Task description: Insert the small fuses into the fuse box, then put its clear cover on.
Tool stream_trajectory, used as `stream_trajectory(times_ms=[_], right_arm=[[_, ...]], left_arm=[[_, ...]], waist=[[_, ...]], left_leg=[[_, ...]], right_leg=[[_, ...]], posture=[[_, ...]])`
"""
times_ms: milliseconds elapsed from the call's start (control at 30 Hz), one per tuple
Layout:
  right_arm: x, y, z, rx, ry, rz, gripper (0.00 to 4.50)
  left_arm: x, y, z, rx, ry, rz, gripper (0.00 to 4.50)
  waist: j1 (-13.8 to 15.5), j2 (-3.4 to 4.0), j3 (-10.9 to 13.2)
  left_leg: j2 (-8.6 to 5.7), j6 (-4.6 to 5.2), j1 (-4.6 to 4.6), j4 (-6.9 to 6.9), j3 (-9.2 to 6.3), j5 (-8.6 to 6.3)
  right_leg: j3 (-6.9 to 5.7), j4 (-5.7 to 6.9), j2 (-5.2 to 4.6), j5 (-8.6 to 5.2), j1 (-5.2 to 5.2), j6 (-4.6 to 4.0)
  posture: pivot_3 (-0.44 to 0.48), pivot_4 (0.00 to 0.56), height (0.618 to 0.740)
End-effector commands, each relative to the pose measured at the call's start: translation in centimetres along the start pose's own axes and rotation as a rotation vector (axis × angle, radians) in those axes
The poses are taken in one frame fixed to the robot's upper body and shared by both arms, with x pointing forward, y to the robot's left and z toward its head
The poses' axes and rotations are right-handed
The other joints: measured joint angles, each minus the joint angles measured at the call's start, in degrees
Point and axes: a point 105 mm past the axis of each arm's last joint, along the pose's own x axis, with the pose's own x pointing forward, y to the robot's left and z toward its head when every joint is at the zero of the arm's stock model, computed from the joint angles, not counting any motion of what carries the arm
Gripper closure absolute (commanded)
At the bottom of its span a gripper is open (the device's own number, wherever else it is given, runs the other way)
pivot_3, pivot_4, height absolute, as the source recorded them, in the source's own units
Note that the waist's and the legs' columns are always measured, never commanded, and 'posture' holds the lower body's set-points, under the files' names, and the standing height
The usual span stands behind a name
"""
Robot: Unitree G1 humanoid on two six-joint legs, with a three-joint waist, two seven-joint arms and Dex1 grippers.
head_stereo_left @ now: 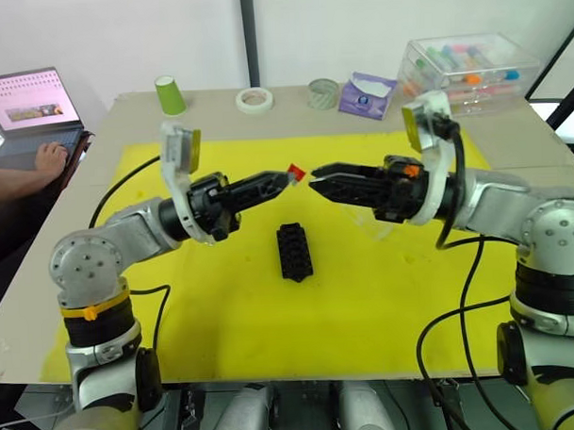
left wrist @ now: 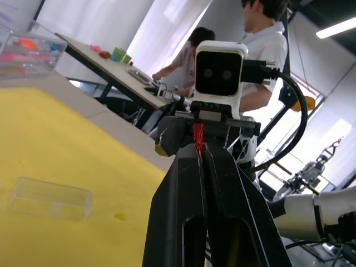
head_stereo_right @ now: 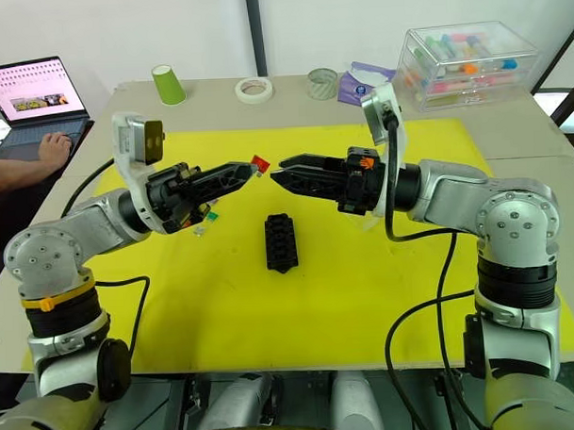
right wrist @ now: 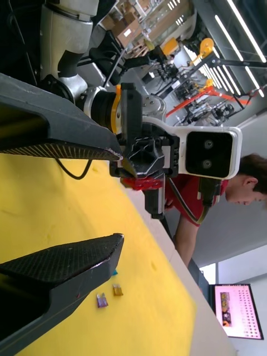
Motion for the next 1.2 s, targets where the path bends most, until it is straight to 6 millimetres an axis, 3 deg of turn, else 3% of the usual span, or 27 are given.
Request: stream_trajectory(times_ms=[33,600,733,1200], right_arm=[[0.14,1.14,1.07,-0.044,-0.027,0.037,2.32],[0.37,1.49,0.88,-0.029,-0.018,0.053,2.32],[0.42,1.43,0.98,-0.024,-0.022,0.052,3.25],[0.71,1.63,1.29,-0.004,-0.031,0.064,3.25]], left_arm=[[0.20,-0.79,0.46,0.021,-0.010,-0.045,4.50],[0.34,-1.04,0.40,0.028,-0.005,-0.053,4.50],[0.28,-1.11,0.30,0.026,0.001,-0.055,4.50],[0.22,-1.05,-0.08,0.030,0.003,-0.055,4.50]], waist=[[0.0,0.00,0.0],[0.0,0.00,0.0],[0.0,0.00,0.0],[0.0,0.00,0.0]], left_leg=[[0.00,0.00,0.00,0.00,0.00,0.00],[0.00,0.00,0.00,-0.01,0.00,0.00],[0.00,0.00,0.00,-0.02,0.00,0.00],[0.00,0.00,0.00,-0.03,0.00,0.00]], right_leg=[[0.00,0.00,0.00,0.00,0.00,0.00],[0.01,-0.01,0.00,0.00,0.00,0.00],[0.01,-0.02,0.00,0.00,0.00,0.00],[0.01,-0.04,0.00,0.00,0.00,0.00]], posture=[[0.000,0.150,0.740],[0.000,0.150,0.740],[0.000,0.150,0.740],[0.000,0.150,0.740]])
